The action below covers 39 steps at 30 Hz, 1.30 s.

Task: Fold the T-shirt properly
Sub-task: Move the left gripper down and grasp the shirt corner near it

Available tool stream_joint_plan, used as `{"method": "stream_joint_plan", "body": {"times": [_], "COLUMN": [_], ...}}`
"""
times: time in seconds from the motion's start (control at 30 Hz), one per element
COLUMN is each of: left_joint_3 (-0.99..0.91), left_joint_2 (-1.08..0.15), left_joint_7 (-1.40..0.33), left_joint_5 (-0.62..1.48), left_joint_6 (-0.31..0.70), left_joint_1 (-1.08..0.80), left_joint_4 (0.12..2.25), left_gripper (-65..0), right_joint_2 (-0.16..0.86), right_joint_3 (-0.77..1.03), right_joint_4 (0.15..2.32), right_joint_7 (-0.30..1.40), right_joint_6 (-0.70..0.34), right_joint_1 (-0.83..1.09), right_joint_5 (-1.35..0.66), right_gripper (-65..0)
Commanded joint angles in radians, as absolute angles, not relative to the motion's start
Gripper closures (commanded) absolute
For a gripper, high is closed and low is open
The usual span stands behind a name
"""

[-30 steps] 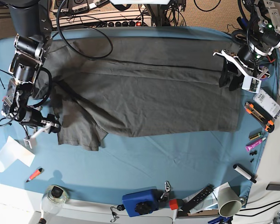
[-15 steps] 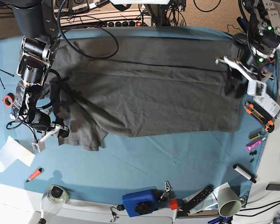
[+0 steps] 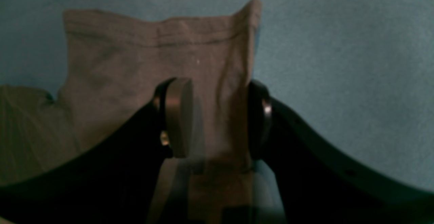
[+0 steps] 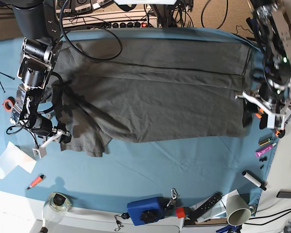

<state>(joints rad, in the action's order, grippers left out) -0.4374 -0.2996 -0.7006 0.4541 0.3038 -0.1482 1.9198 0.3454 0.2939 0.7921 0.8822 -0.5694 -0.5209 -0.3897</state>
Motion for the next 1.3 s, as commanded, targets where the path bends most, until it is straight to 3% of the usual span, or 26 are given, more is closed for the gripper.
{"method": "stream_joint_plan", "body": {"times": [0.0, 0.23, 0.47, 0.7, 0.9, 1.17, 1.27], "left_joint_3": [-0.419, -0.252, -0.145, -0.139, -0.139, -0.139, -0.139], "left_joint_2": [-0.325, -0.374, -0.374, -0.368, -0.368, -0.368, -0.368], "left_joint_7": [-0.68, -0.701, -0.728, -0.771, -0.824, -0.877, -0.884], "left_joint_5": [0.463, 0.358, 0.172, 0.188, 0.306, 0.345, 0.345], "left_joint_6": [0.303, 0.299, 0.094, 0.094, 0.108, 0.113, 0.112], "left_joint_1": [-0.116, 0.046, 0.162, 0.276, 0.303, 0.296, 0.296], "left_joint_4": [1.897, 1.688, 1.523, 1.305, 1.258, 1.258, 1.258], "left_gripper": [-33.7, -33.7, -33.7, -33.7, -33.2, -18.9, -6.4], "right_joint_2": [0.358, 0.358, 0.358, 0.358, 0.358, 0.358, 0.358], "right_joint_3": [0.295, 0.295, 0.295, 0.295, 0.295, 0.295, 0.295], "right_joint_4": [0.803, 0.803, 0.803, 0.803, 0.803, 0.803, 0.803], "right_joint_7": [0.893, 0.9, 0.914, 0.915, 0.916, 0.898, 0.897], "right_joint_6": [-0.566, -0.566, -0.566, -0.566, -0.566, -0.566, -0.556], "right_joint_1": [-0.543, -0.543, -0.543, -0.543, -0.543, -0.543, -0.543], "right_joint_5": [-0.377, -0.376, -0.376, -0.376, -0.376, -0.376, -0.376], "right_gripper": [-25.1, -25.1, -25.1, -25.1, -25.1, -24.3, -13.7]}}
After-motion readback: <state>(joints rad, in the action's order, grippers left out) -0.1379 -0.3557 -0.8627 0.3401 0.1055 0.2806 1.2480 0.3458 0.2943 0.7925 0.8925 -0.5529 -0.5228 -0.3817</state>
